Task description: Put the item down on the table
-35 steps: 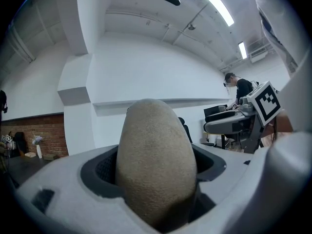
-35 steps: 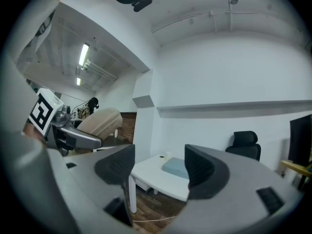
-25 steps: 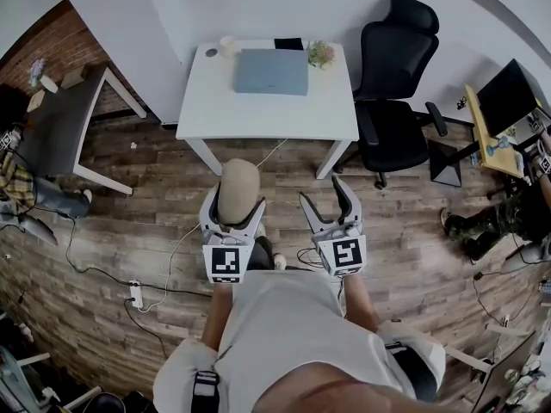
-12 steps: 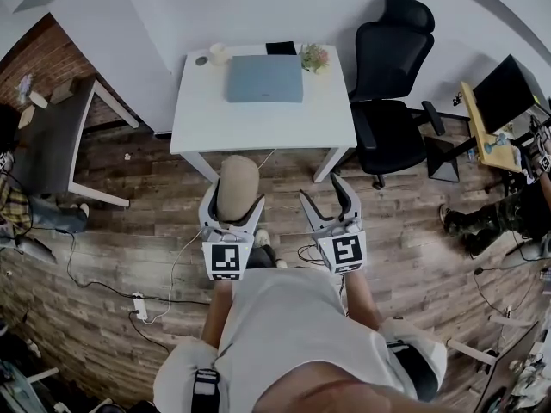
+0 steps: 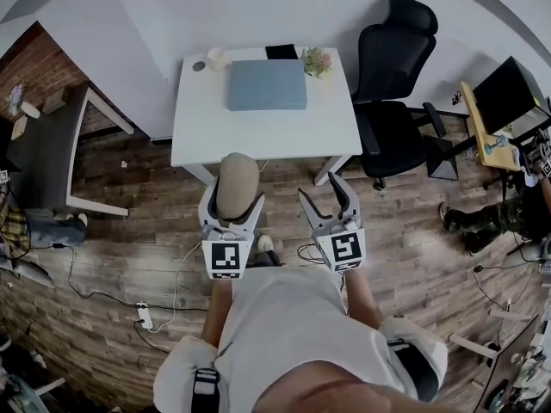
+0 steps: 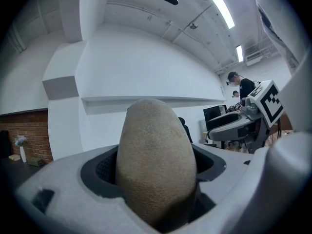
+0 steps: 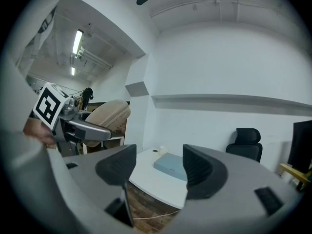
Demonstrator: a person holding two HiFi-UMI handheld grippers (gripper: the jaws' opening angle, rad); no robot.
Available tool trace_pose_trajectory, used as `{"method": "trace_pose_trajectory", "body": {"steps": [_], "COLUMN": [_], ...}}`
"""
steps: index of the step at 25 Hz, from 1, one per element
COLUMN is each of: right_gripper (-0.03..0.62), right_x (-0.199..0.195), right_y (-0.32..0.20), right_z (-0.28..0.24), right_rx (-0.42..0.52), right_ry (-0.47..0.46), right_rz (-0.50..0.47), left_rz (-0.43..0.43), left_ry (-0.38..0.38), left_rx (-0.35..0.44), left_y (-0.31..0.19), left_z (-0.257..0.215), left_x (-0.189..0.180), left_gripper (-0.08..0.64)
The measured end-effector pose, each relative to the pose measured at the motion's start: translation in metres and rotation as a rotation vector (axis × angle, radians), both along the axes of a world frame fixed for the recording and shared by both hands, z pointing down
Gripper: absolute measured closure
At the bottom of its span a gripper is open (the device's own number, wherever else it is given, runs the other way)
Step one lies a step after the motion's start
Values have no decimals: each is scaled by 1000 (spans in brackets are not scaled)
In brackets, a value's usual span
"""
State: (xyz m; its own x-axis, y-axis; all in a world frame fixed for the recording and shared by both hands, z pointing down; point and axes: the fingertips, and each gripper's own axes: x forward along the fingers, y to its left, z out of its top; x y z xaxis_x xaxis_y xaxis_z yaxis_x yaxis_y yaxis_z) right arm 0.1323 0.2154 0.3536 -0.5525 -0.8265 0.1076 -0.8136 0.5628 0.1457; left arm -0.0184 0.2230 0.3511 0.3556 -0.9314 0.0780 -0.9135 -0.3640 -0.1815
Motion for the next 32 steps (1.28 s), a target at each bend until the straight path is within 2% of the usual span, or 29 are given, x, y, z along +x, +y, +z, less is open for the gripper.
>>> {"method": "trace_pose_trajectory", "body": {"steps": [3,6,12,17,25,32], "right_gripper": [291,291,291,291,291,293], "right_x": [-11,-22,-39,-47,-50,-55], "right_y": [-13,-26,-47,-57,-76,-95], "right_z": [2,5,3,6,5,9], "right_rx": [0,-18,-13,1,-23,-54], "right_ry": [5,14,17,19,15,14], "right_rz": [4,13,29,36,40,5], "left_rz": [-1,22,37,52,58,31], "left_ry": [26,1,28,5,6,6], "left_rx": [-8,10,-14,3,-10,-15], "left_y": [-15,-30,-52,-64,-84,-103], "left_z": [-1,5,4,12,14,18], "left_x": [-10,-21,-35,-47,-50,-52], "left_gripper": [155,155,155,155,155,155]}}
